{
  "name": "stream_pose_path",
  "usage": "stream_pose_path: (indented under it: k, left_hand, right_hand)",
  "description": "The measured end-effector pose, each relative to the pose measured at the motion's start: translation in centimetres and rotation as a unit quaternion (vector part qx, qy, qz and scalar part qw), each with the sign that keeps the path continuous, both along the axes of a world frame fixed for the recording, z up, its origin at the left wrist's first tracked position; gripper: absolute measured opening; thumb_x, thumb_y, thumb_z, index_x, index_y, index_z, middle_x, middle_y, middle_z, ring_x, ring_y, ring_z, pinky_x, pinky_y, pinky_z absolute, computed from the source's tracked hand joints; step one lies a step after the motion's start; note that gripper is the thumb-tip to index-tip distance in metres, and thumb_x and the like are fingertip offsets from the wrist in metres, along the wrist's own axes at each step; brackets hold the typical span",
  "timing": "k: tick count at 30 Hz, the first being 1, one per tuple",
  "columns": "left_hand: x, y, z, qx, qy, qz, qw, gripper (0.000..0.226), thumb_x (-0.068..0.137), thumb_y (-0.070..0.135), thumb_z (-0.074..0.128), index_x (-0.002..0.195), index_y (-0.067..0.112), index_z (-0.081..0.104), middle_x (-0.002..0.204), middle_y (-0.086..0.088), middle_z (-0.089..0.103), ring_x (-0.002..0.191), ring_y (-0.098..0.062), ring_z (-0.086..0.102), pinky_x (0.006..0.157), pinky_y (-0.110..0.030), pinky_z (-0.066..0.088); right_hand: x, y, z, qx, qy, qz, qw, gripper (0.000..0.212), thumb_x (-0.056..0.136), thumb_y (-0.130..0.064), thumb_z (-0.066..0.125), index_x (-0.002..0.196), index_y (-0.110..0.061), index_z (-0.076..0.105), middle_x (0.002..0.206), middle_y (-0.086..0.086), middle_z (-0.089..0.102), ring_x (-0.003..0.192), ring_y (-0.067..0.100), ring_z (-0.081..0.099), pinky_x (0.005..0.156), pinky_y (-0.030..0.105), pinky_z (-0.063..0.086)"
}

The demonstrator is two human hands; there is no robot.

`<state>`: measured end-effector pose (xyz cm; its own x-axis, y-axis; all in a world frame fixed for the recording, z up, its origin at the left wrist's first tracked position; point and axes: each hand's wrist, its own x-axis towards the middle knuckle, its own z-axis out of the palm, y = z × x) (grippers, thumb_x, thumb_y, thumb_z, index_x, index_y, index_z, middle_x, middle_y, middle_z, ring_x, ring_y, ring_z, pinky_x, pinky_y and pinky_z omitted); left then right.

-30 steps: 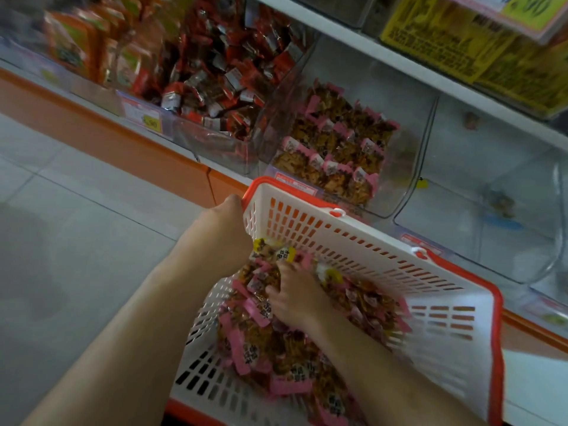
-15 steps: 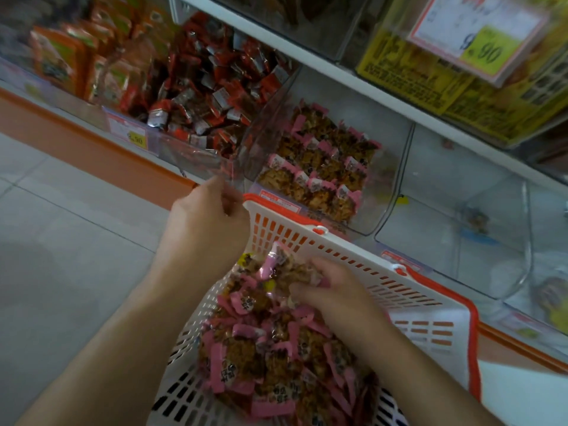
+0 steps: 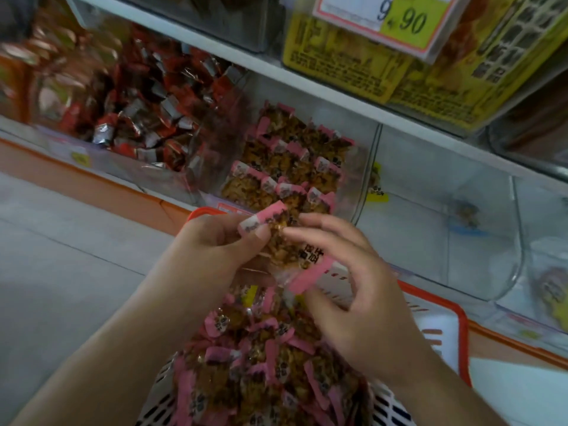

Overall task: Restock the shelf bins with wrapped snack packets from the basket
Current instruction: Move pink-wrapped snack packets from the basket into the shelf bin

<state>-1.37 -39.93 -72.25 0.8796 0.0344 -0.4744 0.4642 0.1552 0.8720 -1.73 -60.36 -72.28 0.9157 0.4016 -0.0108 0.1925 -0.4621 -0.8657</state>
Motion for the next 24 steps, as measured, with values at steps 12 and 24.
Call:
stream_pose_path:
  k: [12,24]
  left_hand:
    - [0.1,0.0,-1.0,0.135,-0.047,-0.119,0.983,0.051,0.09,0.061,0.071,0.087,0.01,0.077,0.079,-0.023,0.07,0.067,-0.045,0.061,0.071,-0.061,0.055]
    - [0.8,1.3,-0.6,0.317,-0.061,0.043,0.946,0.011,0.099,0.031,0.063,0.102,0.039,0.07,0.093,0.013,0.072,0.081,-0.009,0.067,0.062,-0.027,0.052]
  right_hand:
    - [1.3,-1.2,-0.3,0.037,0.137,-0.029,0.989,0.067,0.092,-0.003,0.08,0.13,-0.057,0.067,0.12,-0.02,0.07,0.099,0.017,0.07,0.096,0.04,0.06]
    - [3.1,1.3,-0.4,0.077,0.085,-0.185,0.976,0.061,0.082,0.003,0.087,0.121,-0.043,0.075,0.101,-0.011,0.078,0.093,0.008,0.075,0.083,0.025,0.062]
